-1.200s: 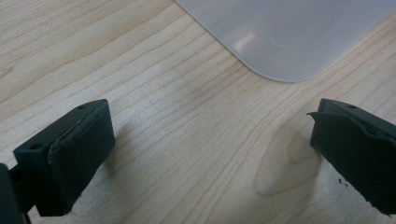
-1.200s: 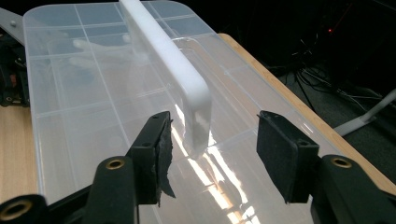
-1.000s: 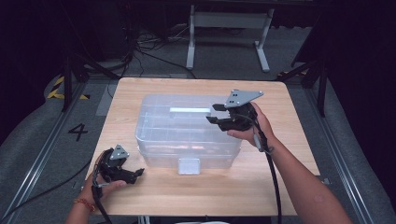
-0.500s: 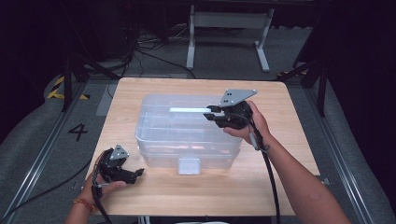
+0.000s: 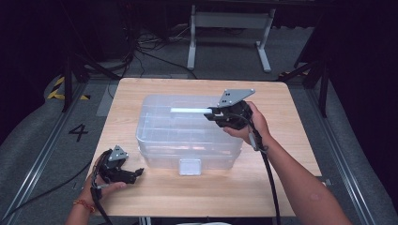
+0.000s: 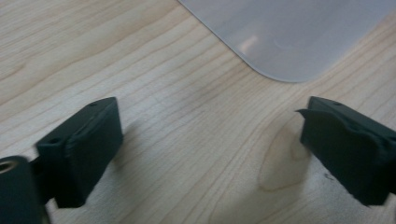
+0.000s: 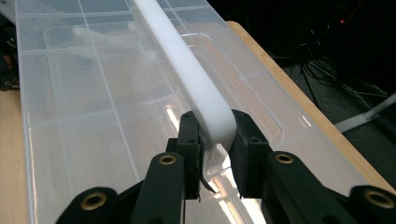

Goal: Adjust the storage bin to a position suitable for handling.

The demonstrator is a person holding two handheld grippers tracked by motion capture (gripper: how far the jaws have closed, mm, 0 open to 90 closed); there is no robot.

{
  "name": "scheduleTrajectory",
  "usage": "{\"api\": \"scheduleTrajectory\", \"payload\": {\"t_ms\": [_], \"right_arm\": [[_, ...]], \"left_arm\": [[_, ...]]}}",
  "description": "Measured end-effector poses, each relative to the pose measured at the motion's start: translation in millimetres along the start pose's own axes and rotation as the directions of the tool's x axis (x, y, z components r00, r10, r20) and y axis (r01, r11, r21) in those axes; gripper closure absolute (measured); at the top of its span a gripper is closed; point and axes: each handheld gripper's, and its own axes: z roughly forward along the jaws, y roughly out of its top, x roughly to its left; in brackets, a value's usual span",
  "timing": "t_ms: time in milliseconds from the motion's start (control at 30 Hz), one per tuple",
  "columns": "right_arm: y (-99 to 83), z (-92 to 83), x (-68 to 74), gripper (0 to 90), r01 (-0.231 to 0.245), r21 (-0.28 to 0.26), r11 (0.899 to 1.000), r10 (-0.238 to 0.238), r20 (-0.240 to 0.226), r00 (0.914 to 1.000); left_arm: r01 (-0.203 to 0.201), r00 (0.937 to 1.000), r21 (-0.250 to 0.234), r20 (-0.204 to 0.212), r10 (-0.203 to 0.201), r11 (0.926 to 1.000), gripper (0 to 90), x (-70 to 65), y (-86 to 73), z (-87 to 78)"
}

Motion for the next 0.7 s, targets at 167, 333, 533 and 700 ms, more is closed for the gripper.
{"api": "scheduleTrajectory", "payload": {"t_ms": [167,333,533,700], "right_arm": [[1.6,-0.2,-4.3,75.6,-0.019,0.002,1.000,0.019,-0.020,0.9996],[3.7,-0.8,-8.2,75.6,-0.029,0.001,1.000,0.029,-0.029,0.9992],[8.0,-1.1,-14.4,75.4,-0.044,0.003,0.999,0.044,-0.043,0.9981],[10.5,-1.2,-18.4,75.3,-0.049,0.011,0.999,0.049,-0.058,0.9971]], "left_arm": [[0.008,1.0000,-0.009,-0.005,-0.008,0.9999,19.9,-0.5,0.0,-2.2],[-0.032,0.9994,-0.015,-0.013,0.032,0.9994,32.0,-0.2,0.0,-9.2],[-0.010,0.9997,-0.109,-0.025,0.008,0.9940,36.9,0.0,4.8,-27.1],[-0.016,0.9994,-0.170,-0.033,0.011,0.9853,45.5,-6.9,10.4,-44.0]]}}
